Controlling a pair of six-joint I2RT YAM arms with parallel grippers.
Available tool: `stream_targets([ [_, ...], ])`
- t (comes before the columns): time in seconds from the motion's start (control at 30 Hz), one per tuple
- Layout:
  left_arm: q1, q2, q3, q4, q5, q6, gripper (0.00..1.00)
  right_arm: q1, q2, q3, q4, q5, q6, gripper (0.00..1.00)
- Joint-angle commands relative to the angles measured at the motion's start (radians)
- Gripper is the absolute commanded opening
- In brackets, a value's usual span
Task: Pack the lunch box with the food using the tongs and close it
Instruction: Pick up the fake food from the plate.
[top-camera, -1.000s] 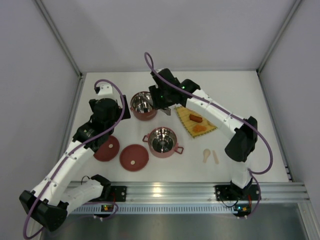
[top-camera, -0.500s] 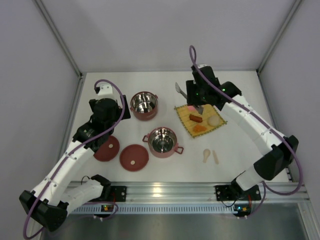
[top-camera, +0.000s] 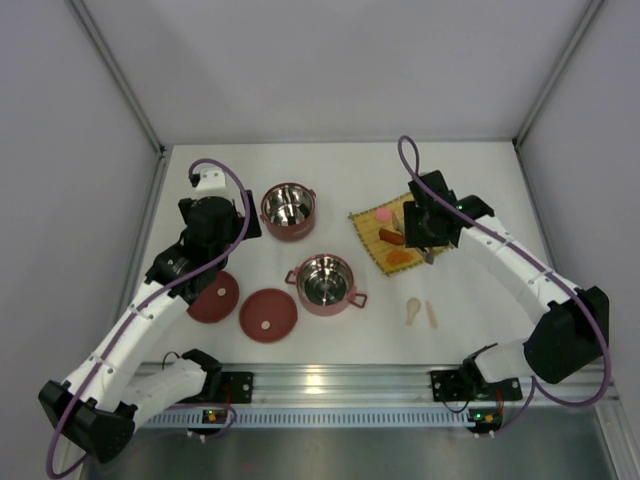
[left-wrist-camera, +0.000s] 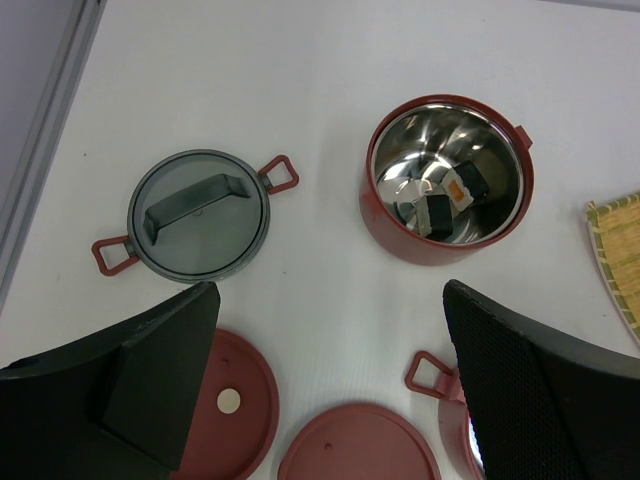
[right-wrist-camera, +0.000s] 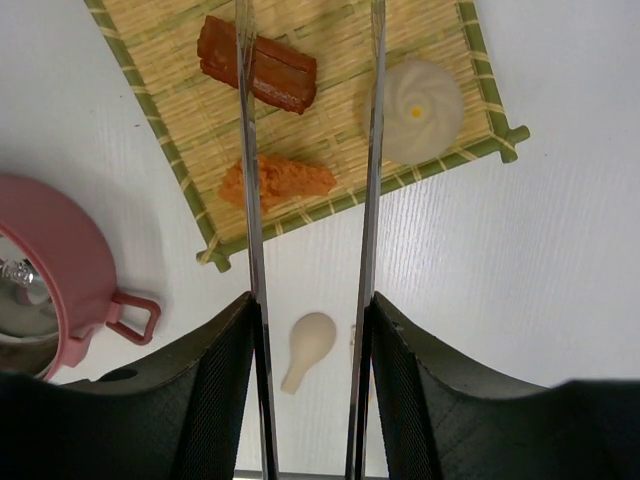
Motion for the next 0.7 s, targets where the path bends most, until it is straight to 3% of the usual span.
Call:
stream_targets([
  [0.0,0.001,-0.001,0.019,0.018,0.003,0.002,0.99,-0.009,-0.027,0.003,0.113,-0.024,-0.004,0.46],
  [0.67,0.000,0.001,0.018,0.018,-0.005,0.004,0.99,-0.007,0.211,0.175,0.164,-0.086,0.005,0.46],
])
